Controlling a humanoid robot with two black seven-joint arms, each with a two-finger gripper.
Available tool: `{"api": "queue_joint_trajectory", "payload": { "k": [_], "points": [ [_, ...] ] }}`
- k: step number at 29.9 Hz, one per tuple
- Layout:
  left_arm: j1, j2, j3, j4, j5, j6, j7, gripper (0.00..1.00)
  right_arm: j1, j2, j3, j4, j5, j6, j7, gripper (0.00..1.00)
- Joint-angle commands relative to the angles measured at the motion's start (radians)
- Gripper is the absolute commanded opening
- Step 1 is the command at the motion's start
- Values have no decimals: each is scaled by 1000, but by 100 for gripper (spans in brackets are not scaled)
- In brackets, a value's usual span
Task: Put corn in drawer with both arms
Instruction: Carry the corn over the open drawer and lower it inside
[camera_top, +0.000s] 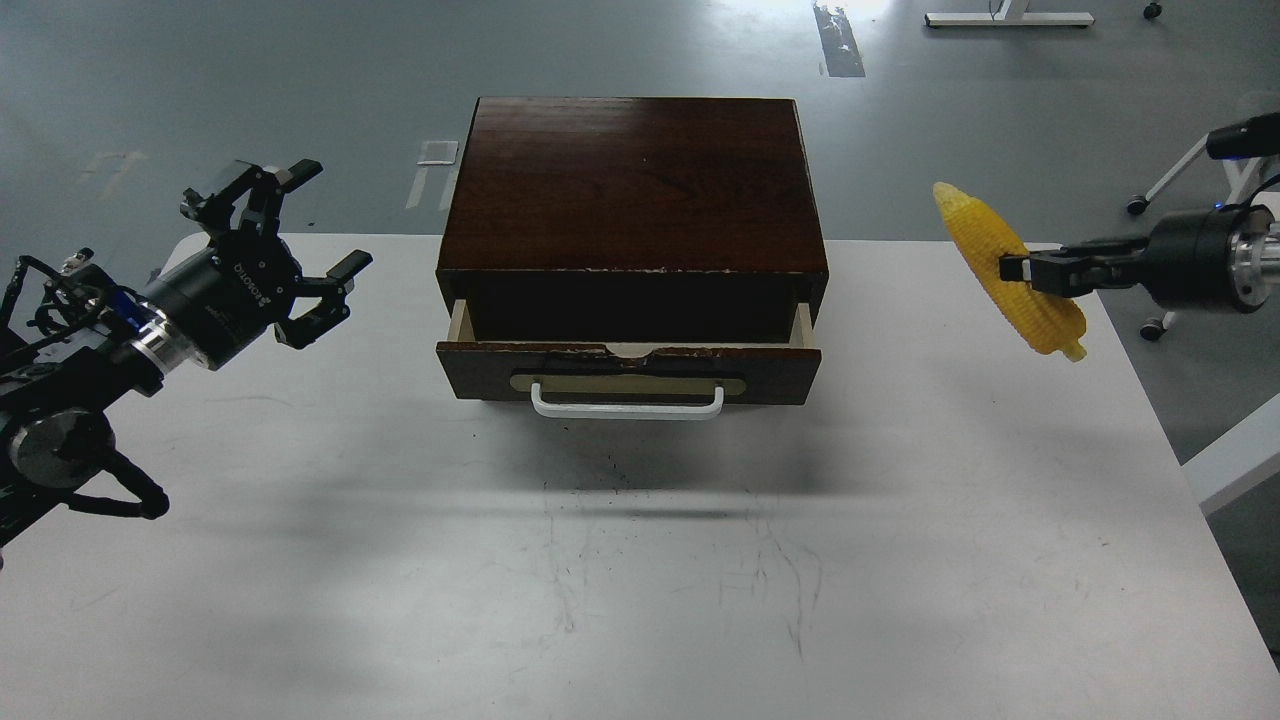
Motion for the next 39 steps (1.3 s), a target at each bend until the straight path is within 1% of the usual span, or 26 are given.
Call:
{"api": "queue_joint_trajectory", "payload": {
  "k": [1, 4, 6, 8, 10, 12, 16, 18, 20, 25, 28, 33, 38, 39],
  "points": [
    [-2, 1, 0, 0, 0, 0, 0, 99, 161, 48, -59, 40, 0, 39, 0, 14],
    [-2, 3, 0, -3, 0, 0, 0, 99, 287, 118, -162, 54, 0, 39, 0, 15],
    [-2, 3, 0, -3, 0, 0, 0, 99, 391, 230, -246, 53, 0, 36, 0, 15],
    [-2, 3, 0, -3, 0, 0, 0, 99, 439, 305, -286, 51, 0, 33, 0, 15],
    [-2, 6, -2, -3, 0, 0, 0, 99, 457, 351, -303, 48, 0, 32, 0, 15],
    [-2, 8, -15, -3, -2, 0, 0, 99, 486, 432, -326, 51, -2, 30, 0, 16],
    [-2, 9, -22, -3, -2, 0, 0, 99, 514, 526, -355, 53, -5, 21, 0, 16],
    [-2, 9, -22, -3, -2, 0, 0, 99, 523, 577, -374, 53, -7, -10, 0, 16],
    [-2, 11, -22, -3, -2, 0, 0, 99, 540, 646, -412, 50, -28, -62, 0, 16],
    [0, 12, -22, -3, -2, 0, 0, 99, 545, 733, -461, 47, -79, -143, 0, 16],
    [-2, 15, -22, -3, -2, 0, 0, 99, 545, 775, -487, 38, -105, -151, 0, 16],
    [-2, 15, -28, -3, -3, 0, 0, 99, 539, 810, -523, 11, -111, -177, 0, 17],
    [0, 14, -29, -3, -3, 0, 0, 99, 531, 813, -526, -2, -109, -179, 0, 25],
    [0, 14, -29, -3, -3, 0, 0, 99, 528, 813, -526, -2, -109, -179, 0, 29]
  ]
}}
